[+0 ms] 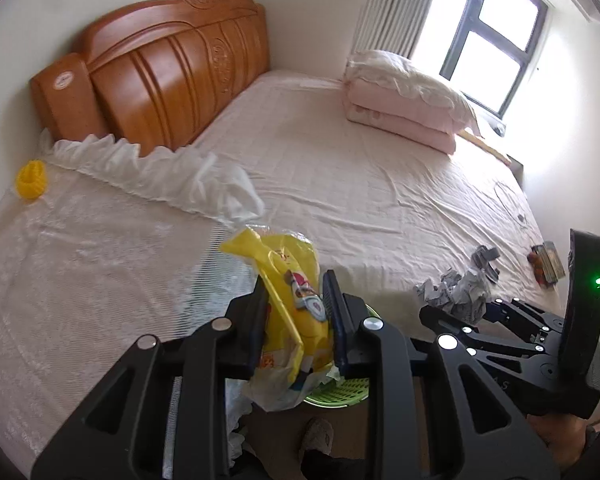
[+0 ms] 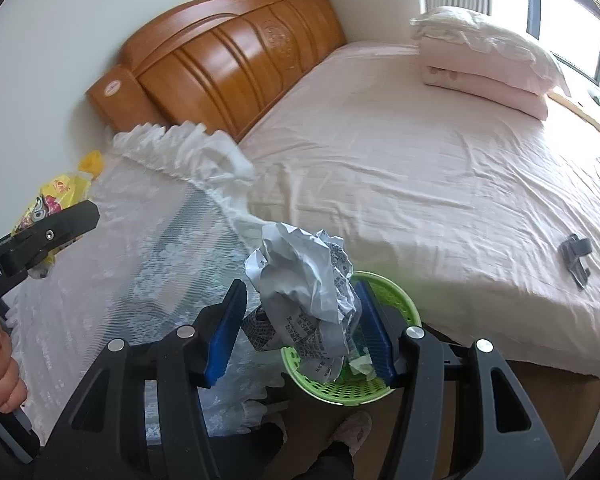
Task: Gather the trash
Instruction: 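Carry the yellow bag and silver foil to the wastebasket and open both grippers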
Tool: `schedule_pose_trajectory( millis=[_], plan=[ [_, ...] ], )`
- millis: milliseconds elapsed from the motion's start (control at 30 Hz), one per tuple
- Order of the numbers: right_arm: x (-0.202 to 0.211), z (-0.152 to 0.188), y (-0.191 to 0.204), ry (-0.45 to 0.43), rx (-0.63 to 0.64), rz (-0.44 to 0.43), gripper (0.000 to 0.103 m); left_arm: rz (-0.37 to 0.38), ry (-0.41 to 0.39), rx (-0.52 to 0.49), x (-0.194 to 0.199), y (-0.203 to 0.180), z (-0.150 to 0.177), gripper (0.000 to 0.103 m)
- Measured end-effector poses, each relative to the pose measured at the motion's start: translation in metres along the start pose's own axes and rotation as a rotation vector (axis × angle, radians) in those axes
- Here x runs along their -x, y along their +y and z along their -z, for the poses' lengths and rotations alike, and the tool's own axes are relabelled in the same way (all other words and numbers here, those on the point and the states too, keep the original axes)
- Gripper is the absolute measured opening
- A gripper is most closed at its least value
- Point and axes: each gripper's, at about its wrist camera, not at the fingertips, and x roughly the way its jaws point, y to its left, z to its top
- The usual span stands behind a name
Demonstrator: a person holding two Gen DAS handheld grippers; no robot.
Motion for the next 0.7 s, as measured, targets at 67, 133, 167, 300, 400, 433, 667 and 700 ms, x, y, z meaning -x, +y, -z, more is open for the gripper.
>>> schedule_pose_trajectory(
  millis=[67, 133, 167, 300, 400, 433, 667, 700],
  plan=[
    [0.003, 0.001, -0.011, -0.002, -0.015, 0.012, 0.057, 0.008, 0.020, -0.009, -0.007, -0.011, 0.000, 0.027],
    [0.006, 0.003, -0.022, -0.002, -0.029, 0.024, 0.057, 0.020, 0.039, -0.018, -0.017, -0.020, 0.000, 0.027],
    [0.008, 0.003, -0.026, -0.001, -0.033, 0.029, 0.057, 0.024, 0.050, -0.024, -0.023, -0.026, 0.001, 0.027],
    [0.013, 0.006, -0.049, 0.005, -0.052, 0.056, 0.057, 0.036, 0.094, -0.049, -0.045, -0.047, 0.004, 0.027],
    [0.017, 0.010, -0.067, 0.012, -0.064, 0.076, 0.057, 0.048, 0.127, -0.051, -0.064, -0.062, 0.006, 0.027],
    [0.018, 0.011, -0.072, 0.015, -0.069, 0.081, 0.057, 0.051, 0.136, -0.052, -0.069, -0.065, 0.007, 0.027],
    [0.022, 0.013, -0.102, 0.018, -0.088, 0.097, 0.057, 0.056, 0.176, -0.074, -0.094, -0.094, 0.014, 0.027],
    [0.021, 0.014, -0.104, 0.019, -0.088, 0.095, 0.057, 0.056, 0.181, -0.077, -0.097, -0.096, 0.014, 0.027]
  ],
)
